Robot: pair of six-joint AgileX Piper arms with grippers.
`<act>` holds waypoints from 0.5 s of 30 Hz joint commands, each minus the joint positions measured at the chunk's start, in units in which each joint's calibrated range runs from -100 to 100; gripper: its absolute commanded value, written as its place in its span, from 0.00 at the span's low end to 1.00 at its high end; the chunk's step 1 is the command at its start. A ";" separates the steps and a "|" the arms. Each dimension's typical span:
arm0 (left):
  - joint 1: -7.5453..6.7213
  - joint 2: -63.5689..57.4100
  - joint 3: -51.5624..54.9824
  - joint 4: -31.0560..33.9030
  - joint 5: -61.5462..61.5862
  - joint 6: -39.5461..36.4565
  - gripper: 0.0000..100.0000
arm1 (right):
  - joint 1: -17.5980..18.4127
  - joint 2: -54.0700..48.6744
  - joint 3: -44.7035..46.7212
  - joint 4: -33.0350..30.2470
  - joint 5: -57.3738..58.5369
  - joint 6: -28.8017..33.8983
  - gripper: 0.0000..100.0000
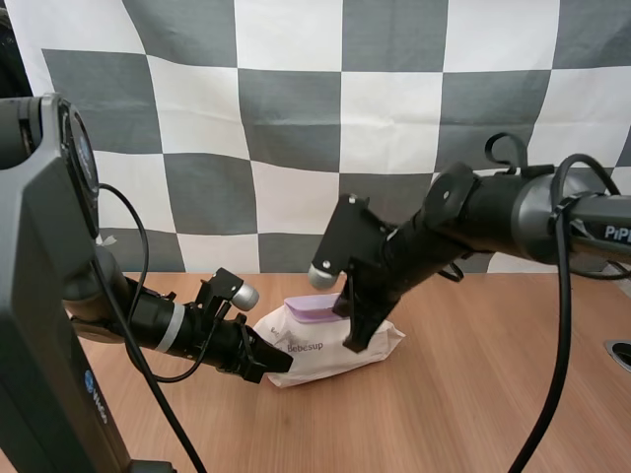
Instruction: Open the wet wipes lid
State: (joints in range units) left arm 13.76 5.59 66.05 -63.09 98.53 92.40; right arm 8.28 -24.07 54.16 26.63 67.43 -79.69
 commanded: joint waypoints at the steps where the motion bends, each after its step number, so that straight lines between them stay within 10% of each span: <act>1: 0.01 0.09 0.00 0.43 0.28 0.88 0.00 | 0.02 0.35 4.04 -5.09 -8.96 4.79 0.00; 15: 0.01 0.09 0.00 0.59 0.53 0.88 0.00 | 0.02 7.36 5.01 -1.87 -31.78 3.20 0.00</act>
State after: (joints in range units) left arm 13.76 5.59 66.05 -62.52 98.70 92.40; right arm 8.28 -17.24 59.11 24.66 44.41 -76.47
